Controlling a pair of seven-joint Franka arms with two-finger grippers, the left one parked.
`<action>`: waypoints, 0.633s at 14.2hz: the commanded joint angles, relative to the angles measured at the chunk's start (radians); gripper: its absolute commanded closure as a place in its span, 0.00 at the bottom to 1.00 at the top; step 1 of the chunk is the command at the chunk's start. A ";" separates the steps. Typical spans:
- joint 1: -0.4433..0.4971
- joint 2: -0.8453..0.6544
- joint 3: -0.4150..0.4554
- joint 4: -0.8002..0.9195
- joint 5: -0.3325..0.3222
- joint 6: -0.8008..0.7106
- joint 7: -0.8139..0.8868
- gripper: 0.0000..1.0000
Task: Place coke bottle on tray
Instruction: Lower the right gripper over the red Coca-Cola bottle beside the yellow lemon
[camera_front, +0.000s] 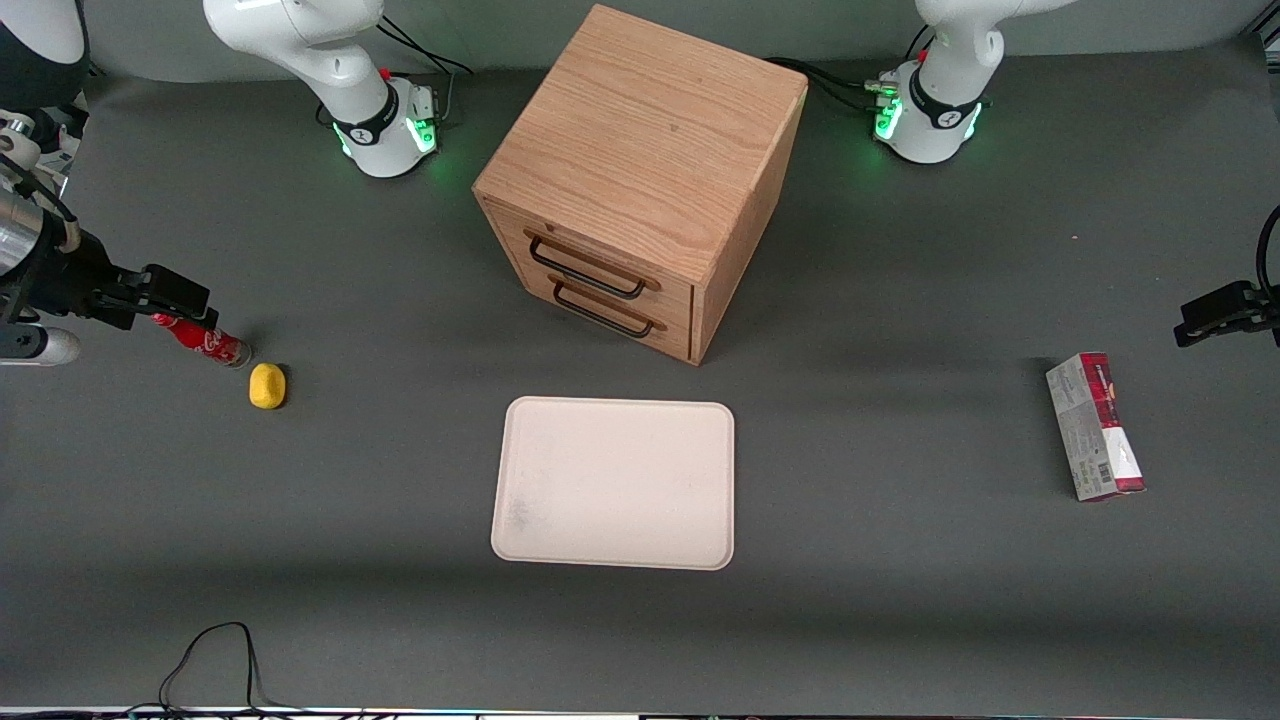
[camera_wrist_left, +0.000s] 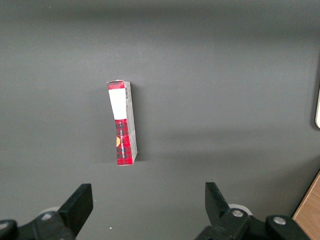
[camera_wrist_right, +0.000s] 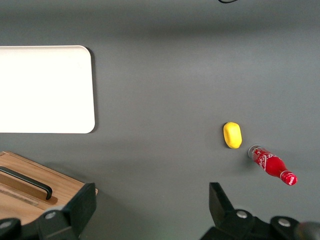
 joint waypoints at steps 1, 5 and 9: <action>-0.014 0.016 0.012 0.030 0.015 -0.011 0.014 0.00; -0.015 -0.006 0.009 -0.026 -0.037 -0.033 -0.003 0.00; -0.043 -0.078 -0.105 -0.223 -0.092 0.070 -0.235 0.00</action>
